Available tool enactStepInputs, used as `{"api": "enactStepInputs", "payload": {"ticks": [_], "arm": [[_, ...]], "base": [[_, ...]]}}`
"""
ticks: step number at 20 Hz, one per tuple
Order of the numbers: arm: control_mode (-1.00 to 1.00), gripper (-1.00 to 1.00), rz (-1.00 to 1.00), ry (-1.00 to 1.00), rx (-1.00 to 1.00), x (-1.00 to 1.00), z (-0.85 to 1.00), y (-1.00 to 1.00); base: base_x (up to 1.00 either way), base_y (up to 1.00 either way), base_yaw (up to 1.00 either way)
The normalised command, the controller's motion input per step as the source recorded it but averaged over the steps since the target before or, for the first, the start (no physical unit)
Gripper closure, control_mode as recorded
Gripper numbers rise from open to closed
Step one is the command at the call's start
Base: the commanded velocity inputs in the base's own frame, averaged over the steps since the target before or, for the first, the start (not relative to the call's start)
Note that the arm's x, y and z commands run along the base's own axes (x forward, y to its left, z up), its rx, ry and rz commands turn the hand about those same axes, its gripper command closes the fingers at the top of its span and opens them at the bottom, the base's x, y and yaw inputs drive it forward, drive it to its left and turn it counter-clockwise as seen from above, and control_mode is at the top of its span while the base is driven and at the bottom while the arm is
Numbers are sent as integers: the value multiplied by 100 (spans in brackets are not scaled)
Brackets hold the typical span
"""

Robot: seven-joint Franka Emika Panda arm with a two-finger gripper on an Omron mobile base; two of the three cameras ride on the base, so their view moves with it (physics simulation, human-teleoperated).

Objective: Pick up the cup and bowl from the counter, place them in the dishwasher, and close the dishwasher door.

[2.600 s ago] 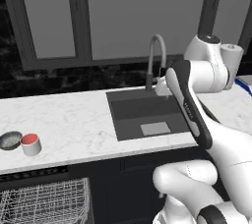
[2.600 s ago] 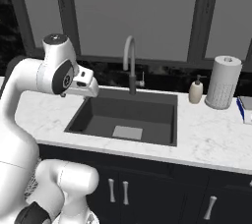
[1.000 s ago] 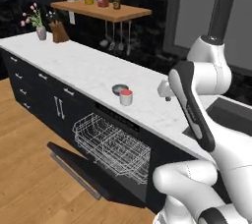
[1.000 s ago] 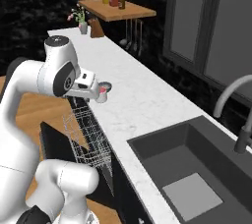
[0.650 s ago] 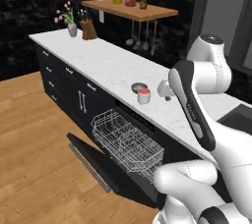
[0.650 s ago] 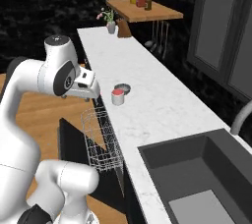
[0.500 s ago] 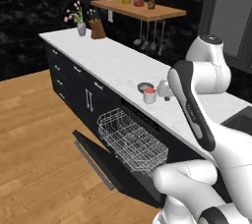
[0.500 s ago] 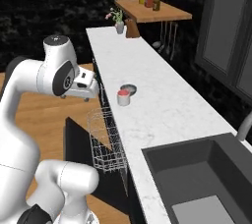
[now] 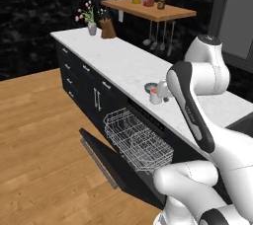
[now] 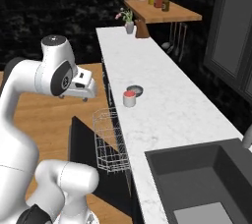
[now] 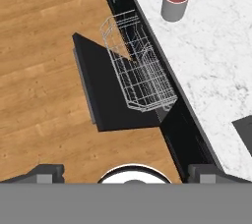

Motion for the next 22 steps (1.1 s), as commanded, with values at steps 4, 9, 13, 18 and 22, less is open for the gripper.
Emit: {"api": "enactStepInputs", "payload": {"ticks": [4,9,13,18,22], "arm": [[100,-100,0,0,0,0,0,0],[100,-100,0,0,0,0,0,0],[-100,-100,0,2,0,26,0,-35],[-100,-100,9,7,-4,89,-2,-74],[-100,-100,10,18,-15,100,-38,-57]], "base": [[-18,-5,2],[-9,-10,0],[0,-12,0],[0,0,0],[0,0,0]]}}
